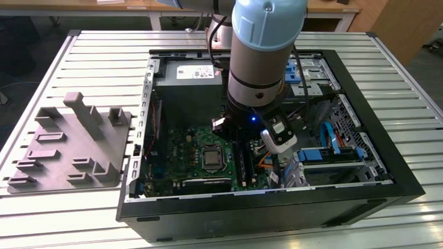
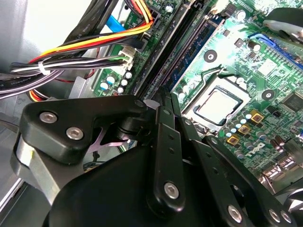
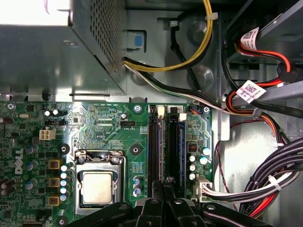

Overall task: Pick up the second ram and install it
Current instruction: 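Insert the second ram into the second slot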

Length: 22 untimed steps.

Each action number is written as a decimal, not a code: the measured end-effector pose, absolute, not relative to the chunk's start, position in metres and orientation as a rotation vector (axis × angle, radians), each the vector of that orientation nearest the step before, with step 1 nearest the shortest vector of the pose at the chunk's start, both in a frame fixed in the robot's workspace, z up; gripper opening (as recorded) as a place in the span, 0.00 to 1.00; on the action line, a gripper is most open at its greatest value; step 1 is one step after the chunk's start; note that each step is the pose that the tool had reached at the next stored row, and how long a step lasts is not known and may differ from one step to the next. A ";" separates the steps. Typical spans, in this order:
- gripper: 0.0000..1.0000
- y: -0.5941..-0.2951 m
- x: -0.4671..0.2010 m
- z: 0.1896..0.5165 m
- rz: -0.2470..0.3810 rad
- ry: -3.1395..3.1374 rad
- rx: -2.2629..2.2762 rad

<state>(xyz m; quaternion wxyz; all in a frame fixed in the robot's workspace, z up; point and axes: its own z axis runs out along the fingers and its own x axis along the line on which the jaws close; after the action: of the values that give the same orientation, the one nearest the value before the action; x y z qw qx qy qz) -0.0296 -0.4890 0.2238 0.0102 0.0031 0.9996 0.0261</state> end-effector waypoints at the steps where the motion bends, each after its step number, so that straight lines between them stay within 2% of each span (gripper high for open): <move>1: 0.11 -0.489 -0.030 0.224 0.082 3.120 0.010; 22: 0.11 -0.489 -0.030 0.223 0.082 3.120 0.010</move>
<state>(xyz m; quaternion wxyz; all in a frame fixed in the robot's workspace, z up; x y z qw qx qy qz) -0.0296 -0.4890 0.2235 0.0102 0.0032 0.9996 0.0263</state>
